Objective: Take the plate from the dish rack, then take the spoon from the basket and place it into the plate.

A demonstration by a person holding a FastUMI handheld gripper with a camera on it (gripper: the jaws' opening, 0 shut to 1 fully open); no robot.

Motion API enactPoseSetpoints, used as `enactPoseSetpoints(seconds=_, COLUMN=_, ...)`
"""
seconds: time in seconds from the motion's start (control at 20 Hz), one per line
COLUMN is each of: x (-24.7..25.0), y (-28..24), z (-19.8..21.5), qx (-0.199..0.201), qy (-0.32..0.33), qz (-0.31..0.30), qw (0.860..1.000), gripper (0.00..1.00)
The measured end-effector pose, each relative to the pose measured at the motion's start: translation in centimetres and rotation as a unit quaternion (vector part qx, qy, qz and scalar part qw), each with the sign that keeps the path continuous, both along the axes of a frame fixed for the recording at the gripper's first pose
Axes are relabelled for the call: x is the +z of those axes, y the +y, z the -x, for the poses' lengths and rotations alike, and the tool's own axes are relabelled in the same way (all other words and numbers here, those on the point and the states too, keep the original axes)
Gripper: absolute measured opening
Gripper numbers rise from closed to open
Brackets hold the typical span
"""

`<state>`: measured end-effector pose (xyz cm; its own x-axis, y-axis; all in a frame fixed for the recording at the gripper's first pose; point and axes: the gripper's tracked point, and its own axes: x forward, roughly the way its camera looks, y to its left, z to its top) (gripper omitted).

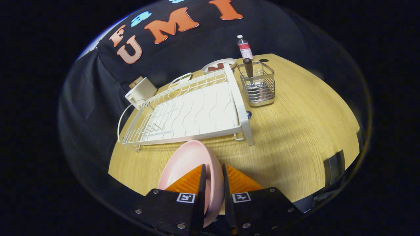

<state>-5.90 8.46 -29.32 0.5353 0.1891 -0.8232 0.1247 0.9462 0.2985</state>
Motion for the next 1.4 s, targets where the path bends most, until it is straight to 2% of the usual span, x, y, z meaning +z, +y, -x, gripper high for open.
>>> enactPoseSetpoints(seconds=0.15, x=-0.6, y=0.1, z=-0.8, qx=-0.008, qy=0.003, qz=-0.005, qw=1.0, gripper=0.31)
enactPoseSetpoints(seconds=0.35, x=-2.0, y=-1.9, z=-1.3, qx=-0.008, qy=0.002, qz=0.068, qw=0.998, gripper=0.32)
enactPoseSetpoints(seconds=0.5, x=-1.2, y=-1.5, z=-1.8, qx=-0.009, qy=-0.008, qz=0.05, qw=0.999, gripper=0.31)
enactPoseSetpoints(seconds=0.7, x=1.1, y=-2.7, z=-2.9, qx=-0.013, qy=-0.047, qz=0.057, qw=0.997, gripper=0.3)
enactPoseSetpoints(seconds=0.9, x=3.6, y=-3.9, z=-3.9, qx=-0.019, qy=-0.096, qz=0.069, qw=0.993, gripper=0.42)
enactPoseSetpoints(seconds=1.05, x=6.0, y=-5.4, z=-5.4, qx=-0.028, qy=-0.153, qz=0.09, qw=0.984, gripper=0.55)
enactPoseSetpoints(seconds=1.25, x=8.3, y=-6.2, z=-7.2, qx=-0.012, qy=-0.232, qz=0.144, qw=0.962, gripper=0.68)
enactPoseSetpoints(seconds=1.4, x=9.0, y=-7.3, z=-8.6, qx=-0.024, qy=-0.264, qz=0.176, qw=0.948, gripper=0.7)
